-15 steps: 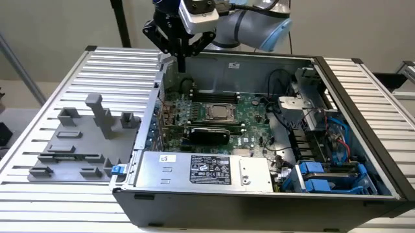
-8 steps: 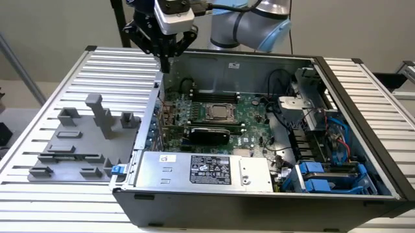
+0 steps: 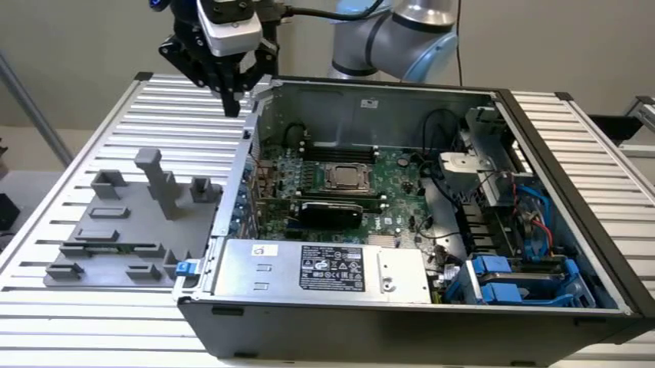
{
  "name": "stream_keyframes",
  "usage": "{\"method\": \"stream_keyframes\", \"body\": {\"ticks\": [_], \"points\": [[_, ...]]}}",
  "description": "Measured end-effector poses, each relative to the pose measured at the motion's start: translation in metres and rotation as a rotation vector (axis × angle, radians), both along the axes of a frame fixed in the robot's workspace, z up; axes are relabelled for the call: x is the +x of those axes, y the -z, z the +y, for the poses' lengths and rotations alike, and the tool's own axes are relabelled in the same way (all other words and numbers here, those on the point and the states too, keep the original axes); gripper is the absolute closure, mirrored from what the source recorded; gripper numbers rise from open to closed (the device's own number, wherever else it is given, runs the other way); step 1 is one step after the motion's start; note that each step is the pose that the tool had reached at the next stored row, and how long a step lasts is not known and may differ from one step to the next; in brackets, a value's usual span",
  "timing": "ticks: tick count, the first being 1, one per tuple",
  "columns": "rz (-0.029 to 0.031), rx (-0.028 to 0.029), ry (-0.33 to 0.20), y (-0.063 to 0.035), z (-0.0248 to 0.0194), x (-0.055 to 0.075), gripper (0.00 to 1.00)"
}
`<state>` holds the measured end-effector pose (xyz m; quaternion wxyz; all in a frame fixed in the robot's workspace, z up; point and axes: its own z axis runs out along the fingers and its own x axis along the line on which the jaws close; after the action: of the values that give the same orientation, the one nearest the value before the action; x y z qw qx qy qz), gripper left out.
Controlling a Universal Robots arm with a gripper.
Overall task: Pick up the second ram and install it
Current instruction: 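Reach for the second ram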
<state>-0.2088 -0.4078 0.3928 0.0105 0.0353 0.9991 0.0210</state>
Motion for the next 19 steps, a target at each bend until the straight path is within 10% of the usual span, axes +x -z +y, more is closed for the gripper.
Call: {"method": "stream_keyframes", "body": {"ticks": [19], "points": [[0.0000, -0.0117, 0.000, 0.0118, -0.0066, -0.086, 1.00]]}}
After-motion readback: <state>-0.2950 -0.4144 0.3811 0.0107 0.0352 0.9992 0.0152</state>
